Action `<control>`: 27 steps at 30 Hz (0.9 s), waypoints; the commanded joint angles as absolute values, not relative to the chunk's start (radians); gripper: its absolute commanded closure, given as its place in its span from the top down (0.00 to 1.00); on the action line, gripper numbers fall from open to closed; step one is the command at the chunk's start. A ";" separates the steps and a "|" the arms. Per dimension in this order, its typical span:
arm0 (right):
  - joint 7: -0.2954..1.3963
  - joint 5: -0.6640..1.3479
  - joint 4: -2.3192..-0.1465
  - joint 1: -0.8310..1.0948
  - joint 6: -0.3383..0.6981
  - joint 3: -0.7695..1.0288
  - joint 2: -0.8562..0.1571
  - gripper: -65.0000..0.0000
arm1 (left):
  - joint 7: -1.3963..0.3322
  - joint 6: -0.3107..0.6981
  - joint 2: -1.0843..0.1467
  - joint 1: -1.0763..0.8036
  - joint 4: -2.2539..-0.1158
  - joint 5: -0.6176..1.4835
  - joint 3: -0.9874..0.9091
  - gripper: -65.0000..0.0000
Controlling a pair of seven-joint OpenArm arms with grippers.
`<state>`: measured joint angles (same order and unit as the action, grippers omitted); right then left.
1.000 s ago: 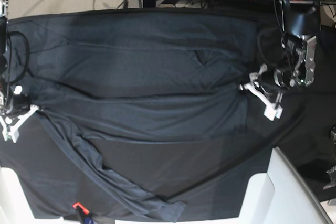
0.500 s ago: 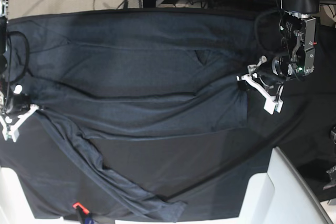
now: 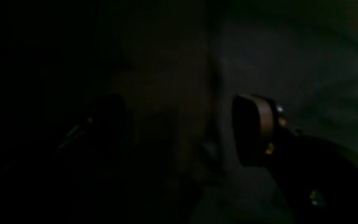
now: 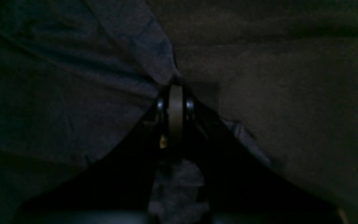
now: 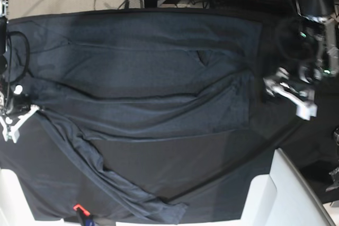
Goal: Fold the T-shirt properly
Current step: 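Grasp the shirt side with the left gripper and drag it toward the hem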
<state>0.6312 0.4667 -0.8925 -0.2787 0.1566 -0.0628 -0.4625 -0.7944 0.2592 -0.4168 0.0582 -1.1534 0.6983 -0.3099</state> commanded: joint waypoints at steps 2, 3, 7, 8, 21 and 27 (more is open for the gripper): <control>0.618 0.469 -0.906 -0.302 0.156 -0.059 -0.483 0.00 | -0.774 0.268 -0.430 0.165 -1.072 0.719 -0.280 0.79; 0.618 0.469 -0.906 -0.303 0.156 -0.059 -0.483 0.00 | -0.773 0.268 -0.437 0.206 -1.023 0.719 -0.262 0.79; 0.618 0.469 -0.906 -0.303 0.156 -0.059 -0.483 0.00 | -0.753 0.271 -0.435 0.363 -0.852 0.719 -0.153 0.79; 0.618 0.469 -0.906 -0.303 0.156 -0.059 -0.483 0.00 | -0.727 0.271 -0.432 0.392 -0.820 0.719 -0.130 0.79; 0.618 0.469 -0.909 -0.303 0.156 -0.056 -0.483 0.00 | -0.518 0.272 -0.331 0.570 -0.473 0.719 0.093 0.64; 0.618 0.469 -0.909 -0.303 0.156 -0.058 -0.483 0.00 | -0.515 0.272 -0.295 0.570 -0.475 0.719 0.101 0.64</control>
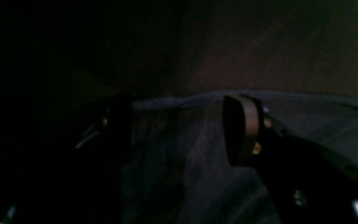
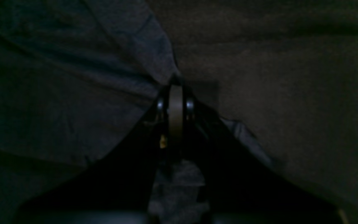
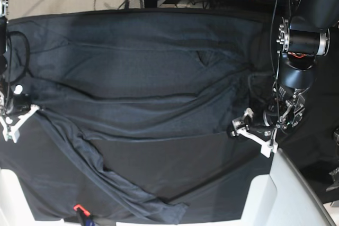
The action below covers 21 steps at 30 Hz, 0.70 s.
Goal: Fold the T-shirt properly
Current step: 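Grasp the shirt side with the left gripper and drag it toward the hem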
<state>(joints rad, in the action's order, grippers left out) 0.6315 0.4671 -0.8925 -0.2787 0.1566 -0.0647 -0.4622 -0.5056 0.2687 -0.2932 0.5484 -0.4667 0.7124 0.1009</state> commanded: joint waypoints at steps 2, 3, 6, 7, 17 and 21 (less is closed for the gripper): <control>0.618 0.469 -0.909 -0.303 0.156 -0.058 -0.483 0.00 | -0.515 0.272 -0.294 0.570 -0.475 0.719 0.101 0.64; 0.618 0.469 -0.909 -0.303 0.156 -0.058 -0.483 0.00 | -0.513 0.272 -0.294 0.572 -0.475 0.719 0.101 0.64; 0.616 0.469 -0.909 -0.303 0.156 -0.058 -0.483 0.00 | -0.450 0.272 -0.295 0.572 -0.473 0.719 0.102 0.44; 0.616 0.469 -0.909 -0.303 0.156 -0.058 -0.483 0.00 | -0.414 0.272 -0.297 0.572 -0.472 0.719 0.102 0.31; 0.598 0.469 -0.914 -0.308 0.156 -0.054 -0.483 0.00 | -0.325 0.272 -0.295 0.616 -0.489 0.719 0.101 0.00; 0.535 0.469 -0.906 -0.308 0.156 -0.059 -0.483 0.00 | -0.383 0.272 -0.300 0.618 -0.575 0.719 0.091 0.00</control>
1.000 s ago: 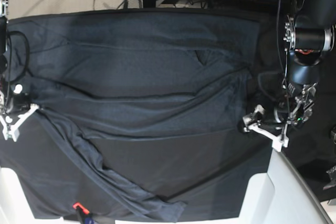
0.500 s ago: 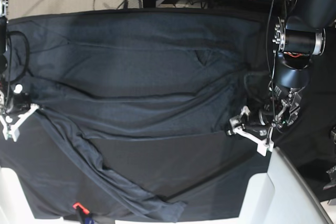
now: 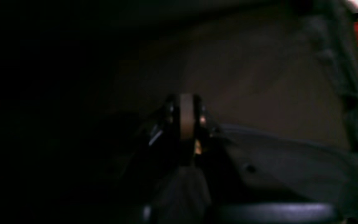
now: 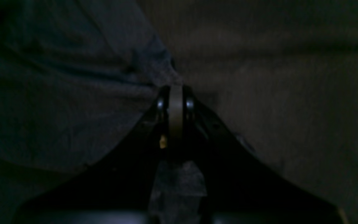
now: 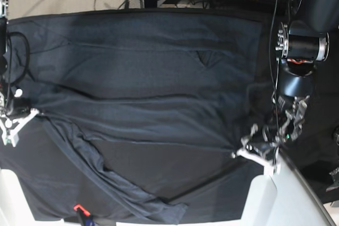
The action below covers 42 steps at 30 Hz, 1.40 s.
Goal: Fold the T-shirt properly
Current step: 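Grasp the shirt side with the left gripper and drag it toward the hem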
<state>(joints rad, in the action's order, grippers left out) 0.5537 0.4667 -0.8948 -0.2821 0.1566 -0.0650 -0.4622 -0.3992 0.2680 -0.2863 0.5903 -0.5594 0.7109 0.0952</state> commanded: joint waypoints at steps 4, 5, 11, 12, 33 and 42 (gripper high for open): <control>0.499 0.469 -0.906 -0.309 0.156 -0.059 -0.483 0.00 | -0.430 0.272 -0.302 0.633 -0.624 0.719 0.093 0.00; 0.492 0.469 -0.905 -0.315 0.156 -0.059 -0.484 0.00 | -0.438 0.272 -0.302 0.636 -0.625 0.719 0.093 0.00; 0.483 0.469 -0.895 -0.343 0.156 -0.054 -0.484 0.00 | -0.440 0.272 -0.302 0.638 -0.631 0.719 0.090 0.00; 0.483 0.469 -0.889 -0.349 0.156 -0.054 -0.484 0.00 | -0.440 0.272 -0.302 0.638 -0.631 0.722 0.090 0.00; 0.409 0.469 -0.874 -0.338 0.156 -0.059 -0.483 0.00 | -0.489 0.272 -0.320 0.587 -0.757 0.727 0.088 0.00; 0.409 0.469 -0.834 -0.314 0.160 -0.059 -0.478 0.00 | -0.561 0.272 -0.320 0.501 -0.878 0.727 -0.008 0.00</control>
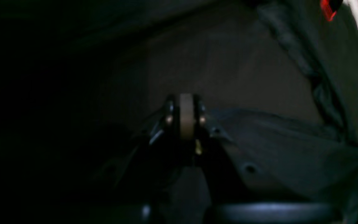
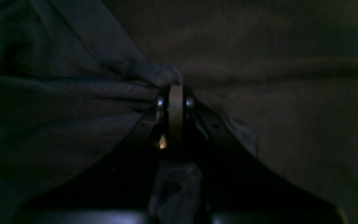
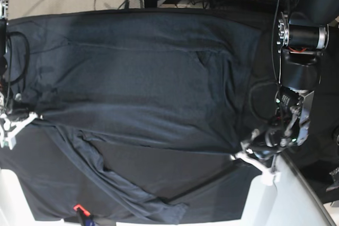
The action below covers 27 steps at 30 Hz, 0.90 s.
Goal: Fold the T-shirt properly
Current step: 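Grasp the shirt side with the left gripper and drag it toward the hem, then hold the shirt with both grippers and pull the fabric taut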
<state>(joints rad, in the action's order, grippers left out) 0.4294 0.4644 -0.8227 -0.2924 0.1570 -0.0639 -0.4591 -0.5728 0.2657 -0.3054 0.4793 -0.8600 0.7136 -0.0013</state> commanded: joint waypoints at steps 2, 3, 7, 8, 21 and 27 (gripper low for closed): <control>0.407 0.469 -0.817 -0.314 0.162 -0.059 -0.478 0.00 | -0.590 0.272 -0.320 0.467 -0.921 0.727 -0.054 0.00; 0.406 0.469 -0.812 -0.314 0.162 -0.059 -0.478 0.00 | -0.605 0.272 -0.320 0.452 -0.944 0.725 -0.068 0.00; 0.410 0.469 -0.812 -0.314 0.162 -0.061 -0.481 0.00 | -0.650 0.272 -0.320 0.403 -1.015 0.723 -0.087 0.00; 0.410 0.467 -0.816 -0.314 0.162 -0.061 -0.481 0.00 | -0.653 0.272 -0.320 0.389 -1.032 0.723 -0.087 0.00; 0.412 0.467 -0.928 -0.225 0.157 -0.056 -0.484 0.00 | -0.717 0.272 -0.320 0.303 -1.159 0.727 -0.087 0.00; 0.464 0.467 -0.969 -0.193 0.156 -0.050 -0.486 0.00 | -0.785 0.272 -0.320 0.271 -1.228 0.727 -0.087 0.00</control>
<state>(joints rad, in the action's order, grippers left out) 0.4770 0.4637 -0.9550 -0.1814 0.1585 -0.0589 -0.4637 -0.7990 0.2649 -0.3080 0.2504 -1.2098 0.7113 -0.0818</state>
